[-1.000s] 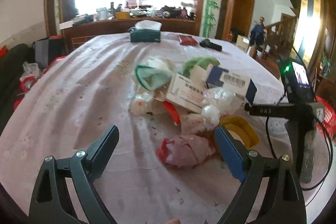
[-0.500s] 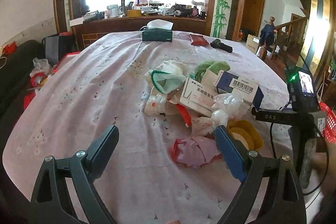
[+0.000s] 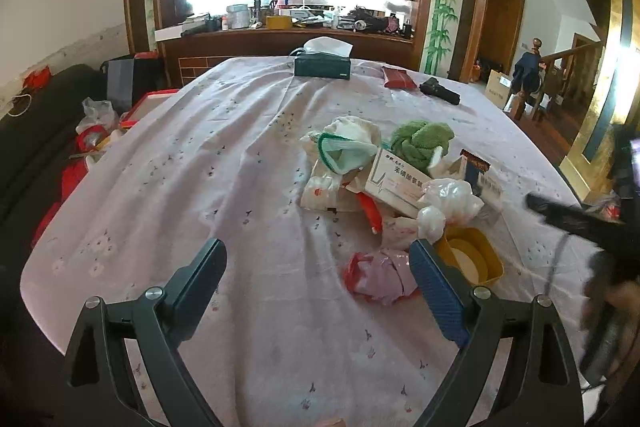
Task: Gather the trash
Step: 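Move both tools toward the pile of trash on the table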
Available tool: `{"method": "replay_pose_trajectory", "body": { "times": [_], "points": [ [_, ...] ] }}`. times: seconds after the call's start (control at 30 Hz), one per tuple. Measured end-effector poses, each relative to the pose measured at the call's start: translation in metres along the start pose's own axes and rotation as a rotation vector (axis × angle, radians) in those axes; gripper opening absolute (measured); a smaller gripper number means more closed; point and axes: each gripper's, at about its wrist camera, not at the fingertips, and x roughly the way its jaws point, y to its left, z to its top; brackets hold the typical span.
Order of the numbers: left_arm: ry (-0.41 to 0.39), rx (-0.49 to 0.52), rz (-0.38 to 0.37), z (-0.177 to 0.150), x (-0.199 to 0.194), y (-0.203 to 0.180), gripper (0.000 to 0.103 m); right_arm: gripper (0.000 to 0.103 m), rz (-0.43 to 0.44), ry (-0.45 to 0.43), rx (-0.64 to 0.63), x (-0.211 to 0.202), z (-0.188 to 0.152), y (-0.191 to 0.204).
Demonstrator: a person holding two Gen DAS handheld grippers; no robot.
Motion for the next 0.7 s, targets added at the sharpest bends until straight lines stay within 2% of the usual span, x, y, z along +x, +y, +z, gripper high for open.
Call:
{"method": "replay_pose_trajectory", "body": {
  "times": [0.23, 0.33, 0.53, 0.7],
  "points": [
    [-0.026, 0.014, 0.005, -0.007, -0.027, 0.000, 0.091, 0.102, 0.058, -0.206, -0.012, -0.109, -0.026, 0.020],
    [-0.046, 0.018, 0.006, -0.010, -0.043, 0.001, 0.091, 0.102, 0.096, -0.261, -0.006, -0.142, -0.043, 0.028],
    [-0.077, 0.006, 0.006, -0.014, -0.071, 0.007, 0.091, 0.102, 0.133, -0.343, 0.008, -0.190, -0.078, 0.036],
    [-0.092, 0.013, 0.010, -0.020, -0.087, 0.008, 0.092, 0.103, 0.143, -0.358, -0.017, -0.204, -0.092, 0.045]
  ]
}}
